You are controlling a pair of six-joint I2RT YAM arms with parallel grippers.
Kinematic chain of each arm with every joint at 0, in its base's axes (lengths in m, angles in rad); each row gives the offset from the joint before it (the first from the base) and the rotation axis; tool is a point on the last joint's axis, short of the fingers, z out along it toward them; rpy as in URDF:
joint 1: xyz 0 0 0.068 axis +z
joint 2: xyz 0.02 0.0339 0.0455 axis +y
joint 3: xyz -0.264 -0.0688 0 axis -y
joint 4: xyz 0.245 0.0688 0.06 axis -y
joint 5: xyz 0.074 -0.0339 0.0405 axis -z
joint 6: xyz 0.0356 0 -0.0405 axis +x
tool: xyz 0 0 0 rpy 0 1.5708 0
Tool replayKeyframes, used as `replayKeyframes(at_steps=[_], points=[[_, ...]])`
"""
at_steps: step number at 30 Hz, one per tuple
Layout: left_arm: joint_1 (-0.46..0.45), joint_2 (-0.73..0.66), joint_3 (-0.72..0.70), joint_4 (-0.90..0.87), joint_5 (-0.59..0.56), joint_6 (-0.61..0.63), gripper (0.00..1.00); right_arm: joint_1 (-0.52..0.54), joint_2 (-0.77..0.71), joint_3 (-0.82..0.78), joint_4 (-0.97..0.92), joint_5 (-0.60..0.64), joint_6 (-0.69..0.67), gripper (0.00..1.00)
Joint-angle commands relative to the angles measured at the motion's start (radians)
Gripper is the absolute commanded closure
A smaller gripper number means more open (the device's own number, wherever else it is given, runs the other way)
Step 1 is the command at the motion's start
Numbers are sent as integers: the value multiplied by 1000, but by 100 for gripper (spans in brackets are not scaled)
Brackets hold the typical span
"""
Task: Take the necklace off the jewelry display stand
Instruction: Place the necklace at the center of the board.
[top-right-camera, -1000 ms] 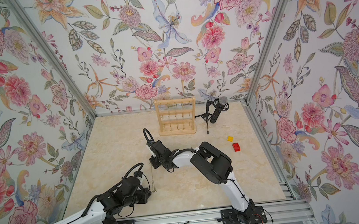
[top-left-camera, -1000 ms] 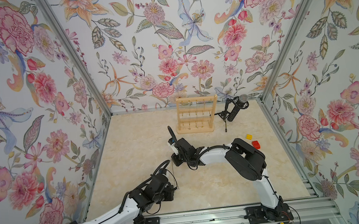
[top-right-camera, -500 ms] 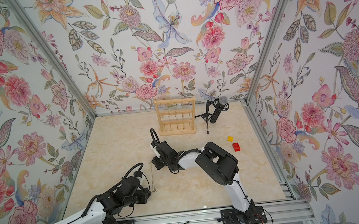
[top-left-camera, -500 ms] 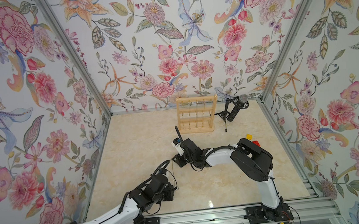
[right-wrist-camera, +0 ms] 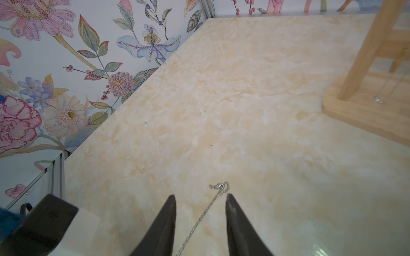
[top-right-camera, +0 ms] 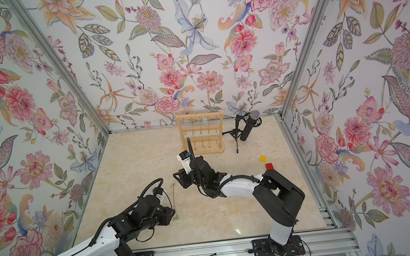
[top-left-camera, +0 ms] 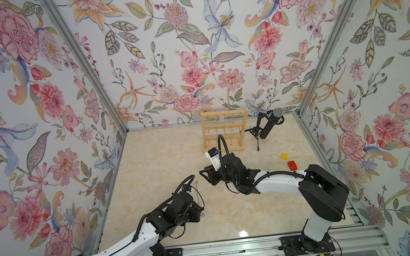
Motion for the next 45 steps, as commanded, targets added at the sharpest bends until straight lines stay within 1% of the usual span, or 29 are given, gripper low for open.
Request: replayKeyframes(at_steps=[1,8,12,15,20,22,24,28,30,33,39,42,45], points=[[12,9,86,-44,-81,71,69,-31,-120,-79,64,33,31,59],[28,39,207,-26,-131,161,50,-142,-407,-245,58,22,83,54],[38,54,269,-2,-149,216,37,-223,-558,-292,-13,-18,98,50],[44,68,312,17,-160,253,27,-306,-637,-303,-77,-89,112,46],[49,96,377,74,-184,307,8,-483,-727,-340,-86,-320,206,38],[52,113,399,125,-184,326,4,-548,-744,-347,-88,-402,235,36],[54,136,412,185,-181,336,1,-604,-753,-359,-79,-465,270,35],[55,210,430,318,-148,344,1,-698,-759,-379,-48,-561,333,35],[54,251,449,352,-136,347,1,-730,-760,-381,-32,-600,352,35],[54,291,466,396,-127,360,1,-754,-759,-373,-37,-624,351,38],[54,337,466,480,-181,385,1,-764,-732,-332,-114,-620,300,46],[54,356,441,543,-207,388,1,-757,-724,-305,-153,-584,262,49],[55,386,423,569,-279,354,1,-710,-708,-260,-206,-508,192,50]])
